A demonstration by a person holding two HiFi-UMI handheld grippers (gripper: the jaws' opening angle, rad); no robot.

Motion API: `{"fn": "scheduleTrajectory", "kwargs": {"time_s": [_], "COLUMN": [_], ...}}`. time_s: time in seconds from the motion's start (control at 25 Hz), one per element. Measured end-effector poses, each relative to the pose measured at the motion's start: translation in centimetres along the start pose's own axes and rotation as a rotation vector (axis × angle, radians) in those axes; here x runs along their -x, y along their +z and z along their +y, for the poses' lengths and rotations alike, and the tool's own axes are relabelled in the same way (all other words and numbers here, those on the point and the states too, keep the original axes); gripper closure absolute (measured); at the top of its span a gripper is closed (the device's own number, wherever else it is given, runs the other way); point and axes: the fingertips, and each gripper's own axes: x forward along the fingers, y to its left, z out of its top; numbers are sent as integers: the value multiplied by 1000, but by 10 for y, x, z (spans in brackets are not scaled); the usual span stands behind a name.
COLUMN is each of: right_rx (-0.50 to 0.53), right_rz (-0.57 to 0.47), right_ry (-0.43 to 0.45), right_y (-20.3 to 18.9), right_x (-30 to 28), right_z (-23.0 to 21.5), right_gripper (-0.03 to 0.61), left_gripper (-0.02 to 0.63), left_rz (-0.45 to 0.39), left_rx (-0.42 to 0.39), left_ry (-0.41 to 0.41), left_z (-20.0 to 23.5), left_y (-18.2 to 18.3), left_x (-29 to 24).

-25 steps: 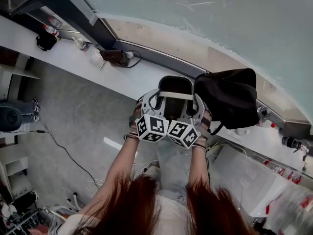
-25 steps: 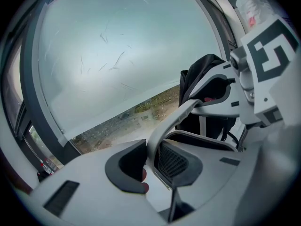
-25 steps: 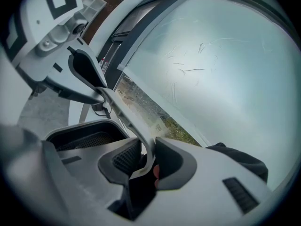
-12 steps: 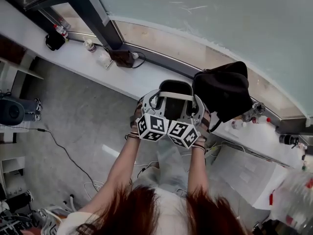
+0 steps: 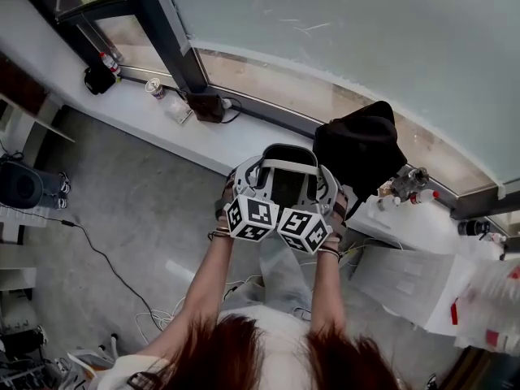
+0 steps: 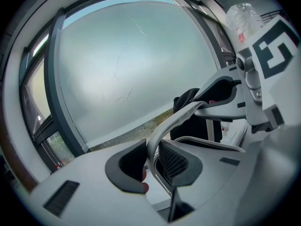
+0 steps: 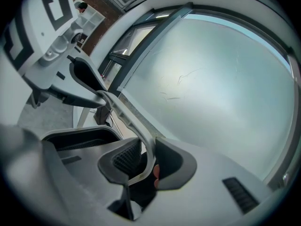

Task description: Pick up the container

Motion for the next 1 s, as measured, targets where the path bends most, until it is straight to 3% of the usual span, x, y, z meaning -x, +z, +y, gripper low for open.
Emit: {"fn": "scheduleTrajectory", "kwargs": {"time_s": [0.44,1.0], "right_rx": [7,17], "right_rz": [-52,-154], "right_ry": [-5,-56], "right_y": [25,63], "right_x": [64,135], "right_z": [-12,-31], "right_gripper": [476,479], "left_gripper": [529,529], "left_rz": [-24,-120], "left_rx": [24,28], "left_ry": [29,111], "left_z": [-3,1], "left_y": [25,62], "left_x": [66,141]}}
